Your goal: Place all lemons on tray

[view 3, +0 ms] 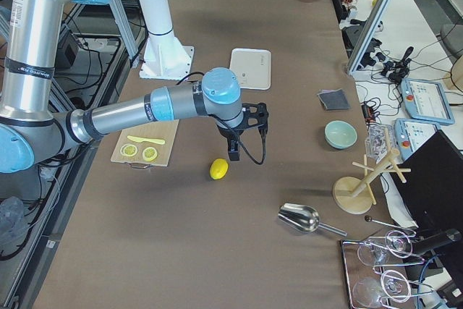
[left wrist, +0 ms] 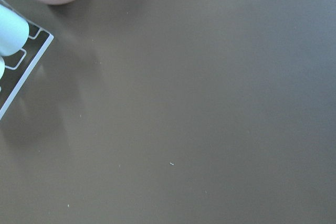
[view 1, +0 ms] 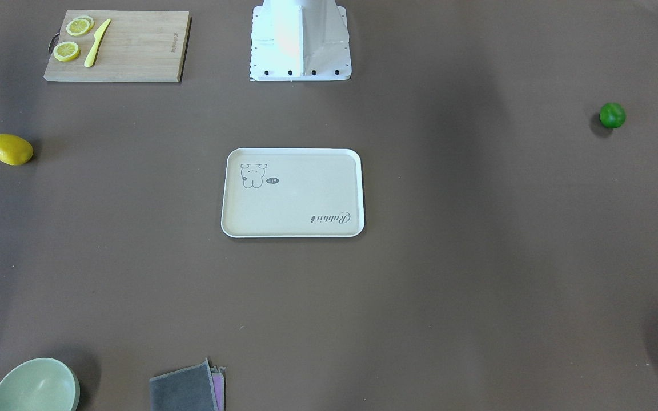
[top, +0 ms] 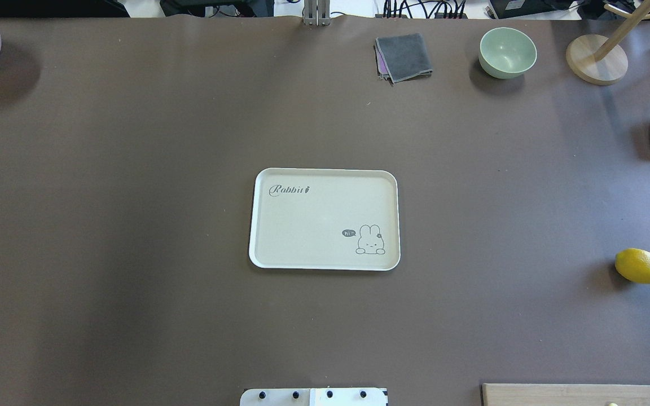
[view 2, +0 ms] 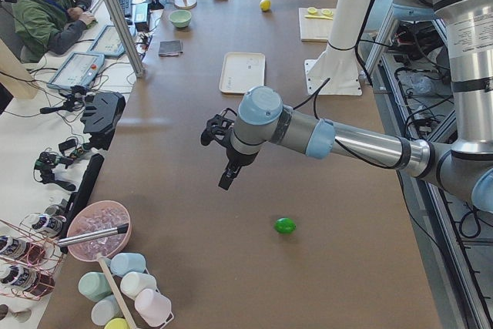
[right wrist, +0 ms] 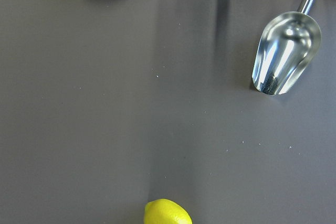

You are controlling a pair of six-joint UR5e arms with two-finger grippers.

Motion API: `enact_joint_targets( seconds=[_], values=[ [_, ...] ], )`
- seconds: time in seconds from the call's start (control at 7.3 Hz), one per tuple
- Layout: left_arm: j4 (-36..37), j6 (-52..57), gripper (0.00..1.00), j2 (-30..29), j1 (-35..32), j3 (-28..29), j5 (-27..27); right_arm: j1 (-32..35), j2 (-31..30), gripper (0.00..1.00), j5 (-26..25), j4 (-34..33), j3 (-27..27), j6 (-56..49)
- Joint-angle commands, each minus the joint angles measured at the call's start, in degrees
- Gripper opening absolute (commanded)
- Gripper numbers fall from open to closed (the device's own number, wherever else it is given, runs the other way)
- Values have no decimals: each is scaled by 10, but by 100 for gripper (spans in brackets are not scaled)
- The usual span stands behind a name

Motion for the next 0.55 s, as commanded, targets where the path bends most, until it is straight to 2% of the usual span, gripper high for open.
enact_joint_targets(
  seconds=[0.0,0.14,0.41],
  values=[
    [-101,1,99,2,0,65,-63,5,-24,100,-5,133,-42,0],
    [-116,-2,99,8,0,62,-59,5,-26,100,-7,160,-56,26],
    [-123,-59,99,33,3,100,-58,-22,-22,100,-37,165,-59,118]
  ],
)
